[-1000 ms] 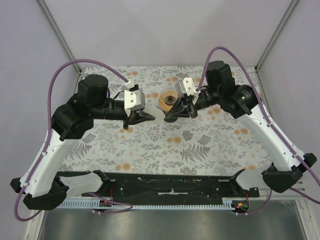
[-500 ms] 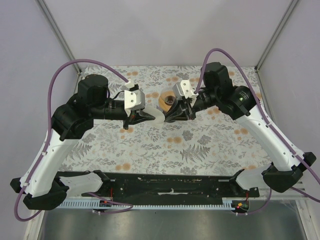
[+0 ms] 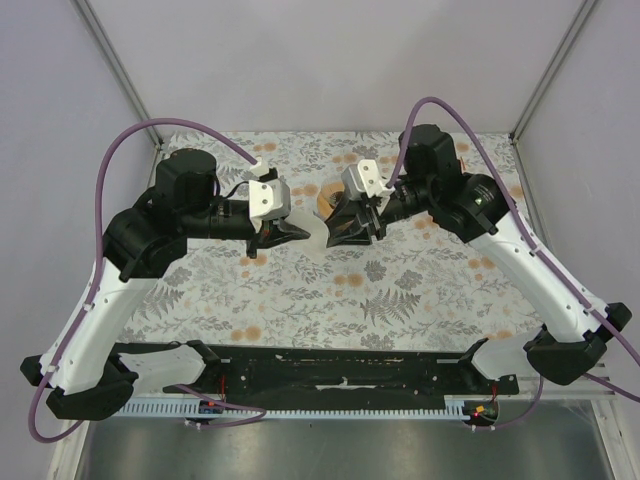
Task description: Place the coffee filter in the dripper
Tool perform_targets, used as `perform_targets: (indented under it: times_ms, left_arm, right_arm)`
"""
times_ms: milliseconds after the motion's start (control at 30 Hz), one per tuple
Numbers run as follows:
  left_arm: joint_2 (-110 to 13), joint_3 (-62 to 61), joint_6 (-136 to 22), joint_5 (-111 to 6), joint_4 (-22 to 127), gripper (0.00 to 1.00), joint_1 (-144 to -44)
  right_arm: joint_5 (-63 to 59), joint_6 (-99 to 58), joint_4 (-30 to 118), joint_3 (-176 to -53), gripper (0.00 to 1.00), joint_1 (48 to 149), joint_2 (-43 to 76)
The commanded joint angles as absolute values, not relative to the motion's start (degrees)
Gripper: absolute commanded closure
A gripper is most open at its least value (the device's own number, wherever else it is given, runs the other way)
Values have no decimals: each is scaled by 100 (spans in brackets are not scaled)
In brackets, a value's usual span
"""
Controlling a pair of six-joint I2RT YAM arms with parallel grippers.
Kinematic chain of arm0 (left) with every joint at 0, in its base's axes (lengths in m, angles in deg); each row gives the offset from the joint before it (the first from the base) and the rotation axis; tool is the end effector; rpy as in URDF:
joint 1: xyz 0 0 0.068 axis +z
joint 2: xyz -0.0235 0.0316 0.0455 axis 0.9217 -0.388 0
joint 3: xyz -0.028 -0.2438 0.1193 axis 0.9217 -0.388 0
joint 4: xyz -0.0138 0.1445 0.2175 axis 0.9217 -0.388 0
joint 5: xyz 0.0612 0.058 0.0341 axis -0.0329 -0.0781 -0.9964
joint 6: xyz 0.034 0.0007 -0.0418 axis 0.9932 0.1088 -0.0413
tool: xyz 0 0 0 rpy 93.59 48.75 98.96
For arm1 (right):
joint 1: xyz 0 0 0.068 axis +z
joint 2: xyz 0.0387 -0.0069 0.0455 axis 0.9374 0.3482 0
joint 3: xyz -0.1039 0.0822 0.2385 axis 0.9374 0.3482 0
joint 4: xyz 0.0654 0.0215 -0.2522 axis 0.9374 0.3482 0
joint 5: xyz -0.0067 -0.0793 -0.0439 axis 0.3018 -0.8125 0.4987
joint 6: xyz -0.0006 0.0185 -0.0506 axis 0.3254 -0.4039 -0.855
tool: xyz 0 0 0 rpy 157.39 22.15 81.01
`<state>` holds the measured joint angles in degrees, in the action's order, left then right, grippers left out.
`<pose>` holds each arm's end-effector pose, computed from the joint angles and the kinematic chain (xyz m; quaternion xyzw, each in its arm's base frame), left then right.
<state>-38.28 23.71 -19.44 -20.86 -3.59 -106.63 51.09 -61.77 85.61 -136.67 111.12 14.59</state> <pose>0.1250 -0.1325 0.4919 0.5824 0.5574 -0.3438 0.4816 0.1791 0.1998 0.4724 -0.6619 0.4005 0.4505 0.4456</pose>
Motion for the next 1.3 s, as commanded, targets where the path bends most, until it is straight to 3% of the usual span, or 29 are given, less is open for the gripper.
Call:
perform_targets:
  times_ms: [0, 233, 400, 567, 600, 667, 700, 867, 1167, 1267]
  left_arm:
    - [-3783, 2480, -1776, -2163, -198, 98, -10646]
    - [-3747, 2524, -1802, -2251, -154, 98, -10646]
    - [-3756, 2542, -1828, -2312, -57, 98, -10646]
    - [-3739, 2524, -1960, -2636, 74, 98, -10637]
    - [-3704, 2498, -2021, -2838, 214, 89, -10637]
    - [-3651, 2410, -2153, -3356, 451, 57, -10637]
    - [-3616, 2358, -2188, -3619, 557, 47, -10637]
    - [-3370, 2138, -2285, -4447, 1005, 18, -10637]
    - [-3264, 2190, -2163, -5081, 1428, 13, -10620]
    - [-3352, 2076, -2188, -5361, 1437, 21, -10620]
  right_arm:
    - [5145, -5915, 8183, -13648, 64, 11216, 1451]
    - [4460, -5230, 7595, -13340, 80, 11216, 1407]
    - [4170, -4642, 7173, -13112, 100, 11173, 1398]
    - [3985, -3965, 6628, -12962, 100, 11120, 1398]
    - [3897, -3833, 6549, -12962, 100, 11120, 1398]
    - [3722, -3595, 6408, -12927, 100, 11120, 1425]
    - [3564, -3438, 6321, -12901, 100, 11120, 1425]
    - [2922, -2542, 5881, -12778, 100, 11032, 1548]
    - [1832, -635, 5011, -12558, 100, 10909, 1802]
    - [1673, -2, 4590, -12418, 100, 10909, 1864]
